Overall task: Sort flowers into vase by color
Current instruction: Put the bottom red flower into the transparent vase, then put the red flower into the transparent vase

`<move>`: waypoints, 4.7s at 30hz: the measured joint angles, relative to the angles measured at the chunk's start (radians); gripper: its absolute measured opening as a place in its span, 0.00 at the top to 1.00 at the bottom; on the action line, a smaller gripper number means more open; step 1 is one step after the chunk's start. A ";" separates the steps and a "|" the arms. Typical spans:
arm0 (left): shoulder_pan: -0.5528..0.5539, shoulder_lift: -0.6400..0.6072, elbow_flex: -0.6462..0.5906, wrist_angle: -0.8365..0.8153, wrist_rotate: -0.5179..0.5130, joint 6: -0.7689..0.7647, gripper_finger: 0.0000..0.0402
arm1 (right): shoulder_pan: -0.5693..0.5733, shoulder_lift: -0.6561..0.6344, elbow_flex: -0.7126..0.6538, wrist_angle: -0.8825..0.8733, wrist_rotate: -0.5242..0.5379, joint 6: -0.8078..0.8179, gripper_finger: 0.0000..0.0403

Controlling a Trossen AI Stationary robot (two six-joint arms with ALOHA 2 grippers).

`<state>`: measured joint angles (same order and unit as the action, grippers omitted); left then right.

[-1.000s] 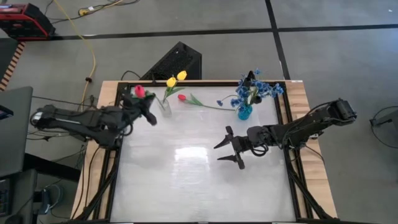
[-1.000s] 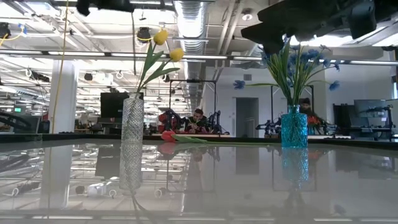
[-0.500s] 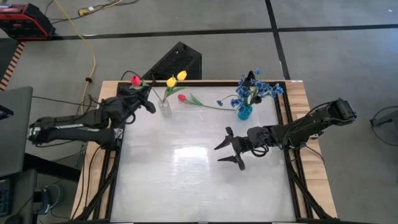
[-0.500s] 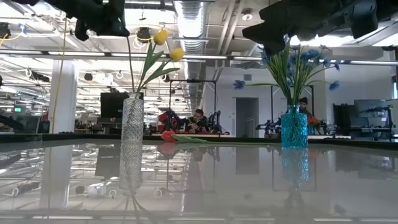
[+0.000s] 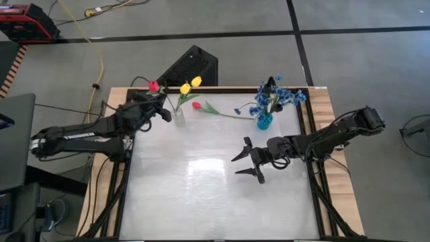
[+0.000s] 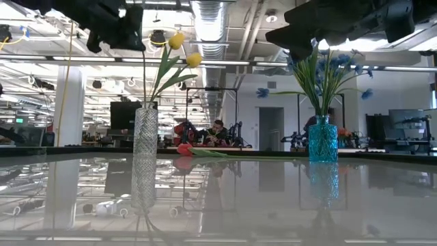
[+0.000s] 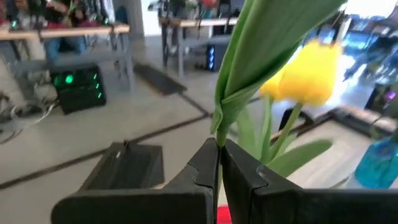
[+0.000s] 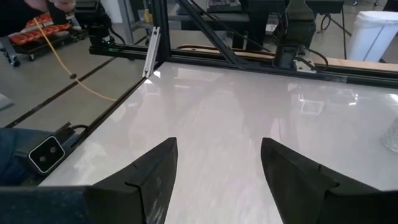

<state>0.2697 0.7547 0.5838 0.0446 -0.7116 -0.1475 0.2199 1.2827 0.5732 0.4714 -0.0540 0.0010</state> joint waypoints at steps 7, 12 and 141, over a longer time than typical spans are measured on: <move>0.040 0.141 -0.001 -0.027 0.000 -0.117 1.00 | 0.000 0.000 -0.002 -0.005 0.000 -0.007 0.36; 0.051 0.222 -0.001 -0.028 0.017 -0.156 0.94 | 0.002 0.000 -0.003 -0.048 0.001 0.009 0.36; -0.846 0.216 0.000 -0.453 -0.048 -0.748 0.66 | -0.179 0.550 0.750 -1.222 0.139 0.119 0.96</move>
<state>-0.5760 0.9706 0.5838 -0.4085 -0.7593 -0.8957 0.0408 1.8323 1.3230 -0.7508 0.0847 0.1196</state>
